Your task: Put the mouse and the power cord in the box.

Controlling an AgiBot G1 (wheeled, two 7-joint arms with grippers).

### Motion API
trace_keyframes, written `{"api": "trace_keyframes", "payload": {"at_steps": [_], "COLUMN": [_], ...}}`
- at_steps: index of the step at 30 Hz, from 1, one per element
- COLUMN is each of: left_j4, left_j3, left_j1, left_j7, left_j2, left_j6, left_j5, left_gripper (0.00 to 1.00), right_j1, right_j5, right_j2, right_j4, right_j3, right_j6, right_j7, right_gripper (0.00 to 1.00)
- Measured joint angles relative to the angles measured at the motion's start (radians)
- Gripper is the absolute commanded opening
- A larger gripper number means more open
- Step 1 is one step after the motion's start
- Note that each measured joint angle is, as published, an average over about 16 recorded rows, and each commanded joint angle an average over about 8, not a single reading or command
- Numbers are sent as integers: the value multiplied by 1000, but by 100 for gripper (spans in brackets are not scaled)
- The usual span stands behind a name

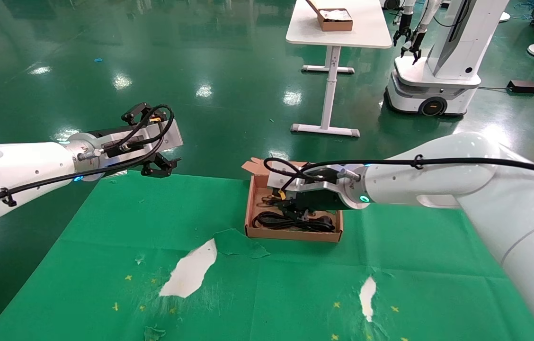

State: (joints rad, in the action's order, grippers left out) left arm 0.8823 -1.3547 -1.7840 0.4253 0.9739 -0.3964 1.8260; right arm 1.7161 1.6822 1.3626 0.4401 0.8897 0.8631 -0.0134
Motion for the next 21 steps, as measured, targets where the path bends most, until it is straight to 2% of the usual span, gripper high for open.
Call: {"api": "trace_keyframes", "payload": {"at_steps": [8,21], "left_j4": [-1,-1], "left_j3": [0,0], "left_j1": [0,0], "left_j7": [-1,-1], "left_j2": [0,0], "left_j6": [0,0], "left_j5": [-1,-1], "left_gripper": [100,100], "right_j1": [-49,-187], "right_j5": [-72,-277], "right_j2": [-59,-220], "right_j4": [68,248], "right_j3": [-49,-180], "right_j6": [50,185], "right_j7": [-12,-50], "right_gripper": [100,100]}}
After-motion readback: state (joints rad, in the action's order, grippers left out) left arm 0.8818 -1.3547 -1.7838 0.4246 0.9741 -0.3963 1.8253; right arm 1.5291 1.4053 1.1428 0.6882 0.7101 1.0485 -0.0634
